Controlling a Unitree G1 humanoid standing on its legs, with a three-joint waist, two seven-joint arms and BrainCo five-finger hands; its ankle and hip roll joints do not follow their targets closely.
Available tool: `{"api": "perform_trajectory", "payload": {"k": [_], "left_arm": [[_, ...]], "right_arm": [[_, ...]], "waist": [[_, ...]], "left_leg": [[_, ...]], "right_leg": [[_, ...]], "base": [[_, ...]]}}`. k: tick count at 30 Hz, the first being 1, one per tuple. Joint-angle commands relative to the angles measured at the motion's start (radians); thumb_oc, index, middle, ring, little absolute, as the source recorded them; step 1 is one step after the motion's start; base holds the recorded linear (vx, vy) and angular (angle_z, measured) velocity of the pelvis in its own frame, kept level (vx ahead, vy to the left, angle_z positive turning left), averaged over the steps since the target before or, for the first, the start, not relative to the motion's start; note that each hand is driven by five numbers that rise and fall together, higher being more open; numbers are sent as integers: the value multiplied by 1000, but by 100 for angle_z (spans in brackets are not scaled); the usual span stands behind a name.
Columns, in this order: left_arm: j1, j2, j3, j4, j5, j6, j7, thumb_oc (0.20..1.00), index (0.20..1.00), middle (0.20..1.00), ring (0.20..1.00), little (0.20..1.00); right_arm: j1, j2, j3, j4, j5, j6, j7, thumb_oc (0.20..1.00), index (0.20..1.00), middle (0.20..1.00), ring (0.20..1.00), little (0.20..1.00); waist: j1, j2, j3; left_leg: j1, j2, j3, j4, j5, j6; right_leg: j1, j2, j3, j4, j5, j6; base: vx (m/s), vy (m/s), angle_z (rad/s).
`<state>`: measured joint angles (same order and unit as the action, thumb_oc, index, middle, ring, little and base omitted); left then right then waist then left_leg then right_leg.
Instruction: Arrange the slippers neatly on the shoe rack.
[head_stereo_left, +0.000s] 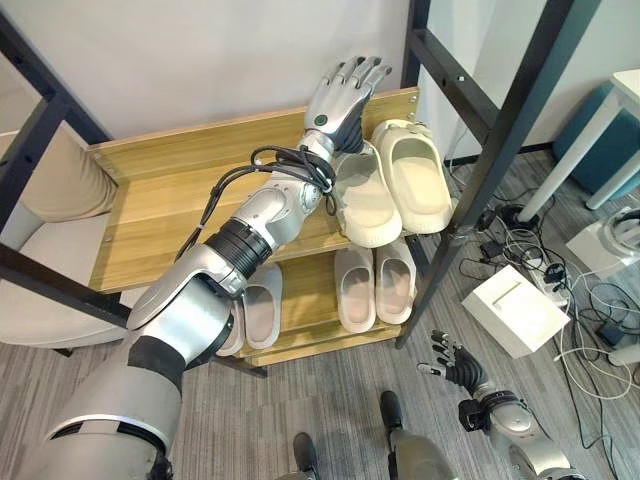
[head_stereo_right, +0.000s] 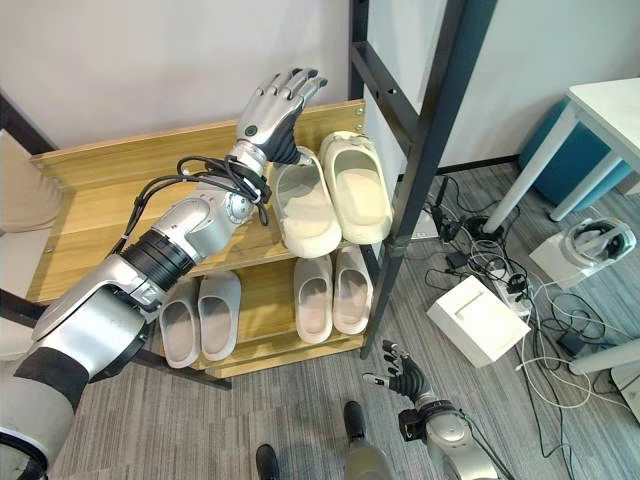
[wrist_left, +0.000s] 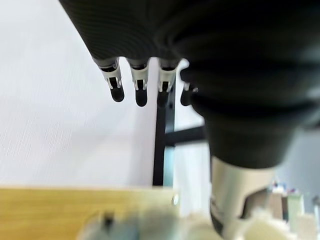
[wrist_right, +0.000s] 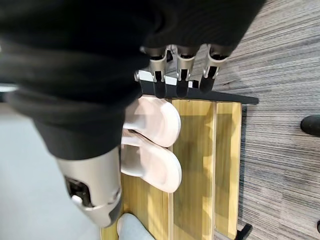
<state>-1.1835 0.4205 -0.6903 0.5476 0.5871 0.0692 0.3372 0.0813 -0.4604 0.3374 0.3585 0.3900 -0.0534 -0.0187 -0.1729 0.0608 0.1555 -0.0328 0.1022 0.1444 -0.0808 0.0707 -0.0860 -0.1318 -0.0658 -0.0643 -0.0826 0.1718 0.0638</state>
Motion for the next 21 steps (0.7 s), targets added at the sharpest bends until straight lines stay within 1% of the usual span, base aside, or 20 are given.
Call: {"api": "perform_trajectory", "payload": {"k": [1,4,6,7,8,9,11,12,13,14,15,17,18,20,21], "left_arm": [[-70,31,85,30,-27,-17,-15,1000,1000,1000,1000,1000],[-11,61,129,-41,-70,-36,-30,1000,1000,1000,1000,1000],[46,86,171,-104,-144,-68,-40,1000,1000,1000,1000,1000],[125,107,219,-157,-261,-111,-52,1000,1000,1000,1000,1000],[174,117,247,-189,-340,-138,-60,1000,1000,1000,1000,1000],[241,127,287,-227,-449,-166,-73,1000,1000,1000,1000,1000],[359,135,346,-270,-589,-190,-102,1000,1000,1000,1000,1000],[427,120,377,-288,-681,-212,-96,1000,1000,1000,1000,1000],[525,106,403,-333,-803,-231,-126,1000,1000,1000,1000,1000],[526,106,403,-333,-803,-230,-126,1000,1000,1000,1000,1000],[601,89,421,-367,-920,-241,-141,1000,1000,1000,1000,1000],[627,71,409,-372,-1029,-241,-170,1000,1000,1000,1000,1000],[640,62,385,-367,-1143,-241,-201,1000,1000,1000,1000,1000],[642,70,342,-381,-1264,-217,-245,1000,1000,1000,1000,1000],[649,64,310,-399,-1386,-210,-268,1000,1000,1000,1000,1000]], "right_arm": [[7,11,-46,-15,-32,-15,5,1000,1000,1000,1000,1000],[9,18,-55,-13,-41,-9,4,1000,1000,1000,1000,1000],[11,22,-61,-13,-47,-6,6,1000,1000,1000,1000,1000],[16,29,-65,-15,-56,0,13,1000,1000,1000,1000,1000],[18,32,-71,-16,-60,2,15,1000,1000,1000,1000,1000],[24,38,-77,-19,-62,4,19,1000,1000,1000,1000,1000],[36,47,-80,-23,-74,3,24,1000,1000,1000,1000,1000],[37,55,-80,-25,-74,3,25,1000,1000,1000,1000,1000],[35,56,-81,-26,-81,3,28,1000,1000,1000,1000,1000],[35,56,-80,-26,-81,3,28,1000,1000,1000,1000,1000],[32,56,-82,-32,-76,5,30,1000,1000,1000,1000,1000],[24,52,-77,-37,-75,8,31,1000,1000,1000,1000,1000],[17,48,-71,-43,-71,12,34,1000,1000,1000,1000,1000],[16,39,-63,-53,-67,17,35,1000,1000,1000,1000,1000],[22,30,-49,-67,-67,23,41,1000,1000,1000,1000,1000]], "waist": [[18,-17,2],[28,-15,5],[36,-15,4],[45,-13,5],[52,-14,7],[56,-14,8],[62,-15,7],[66,-17,9],[68,-18,10],[67,-18,10],[68,-21,12],[67,-23,13],[64,-24,13],[60,-24,12],[55,-26,8]], "left_leg": [[-4,13,-33,-6,13,-30],[-5,10,-39,-6,14,-30],[-6,9,-43,-6,14,-29],[-7,8,-45,-6,15,-28],[-7,8,-48,-6,17,-28],[-8,7,-50,-6,18,-27],[-7,6,-49,-6,18,-26],[-8,6,-50,-6,20,-26],[-11,7,-50,-6,20,-26],[-11,7,-50,-6,20,-26],[-13,10,-49,-6,20,-26],[-15,10,-48,-6,21,-25],[-15,11,-48,-6,22,-25],[-14,11,-47,-6,22,-24],[-12,11,-45,-6,21,-24]], "right_leg": [[85,-41,-14,-5,-104,95],[87,-43,-19,-5,-105,94],[87,-44,-21,-5,-104,93],[88,-45,-26,-5,-104,92],[89,-46,-27,-5,-104,91],[89,-47,-27,-5,-102,90],[90,-47,-28,-5,-101,89],[88,-48,-29,-5,-100,88],[86,-46,-28,-5,-98,87],[86,-46,-28,-5,-98,87],[84,-46,-27,-5,-97,86],[82,-45,-25,-5,-95,86],[80,-45,-25,-5,-93,87],[80,-45,-22,-5,-92,88],[79,-44,-18,-5,-92,90]], "base": [[-10,7,13],[-9,9,11],[-10,8,7],[0,0,0],[0,0,0],[0,0,0],[0,0,0],[0,0,0],[-14,17,4],[-18,28,5],[-12,22,9],[-10,23,5],[0,0,0],[0,0,0],[33,37,-3]]}}
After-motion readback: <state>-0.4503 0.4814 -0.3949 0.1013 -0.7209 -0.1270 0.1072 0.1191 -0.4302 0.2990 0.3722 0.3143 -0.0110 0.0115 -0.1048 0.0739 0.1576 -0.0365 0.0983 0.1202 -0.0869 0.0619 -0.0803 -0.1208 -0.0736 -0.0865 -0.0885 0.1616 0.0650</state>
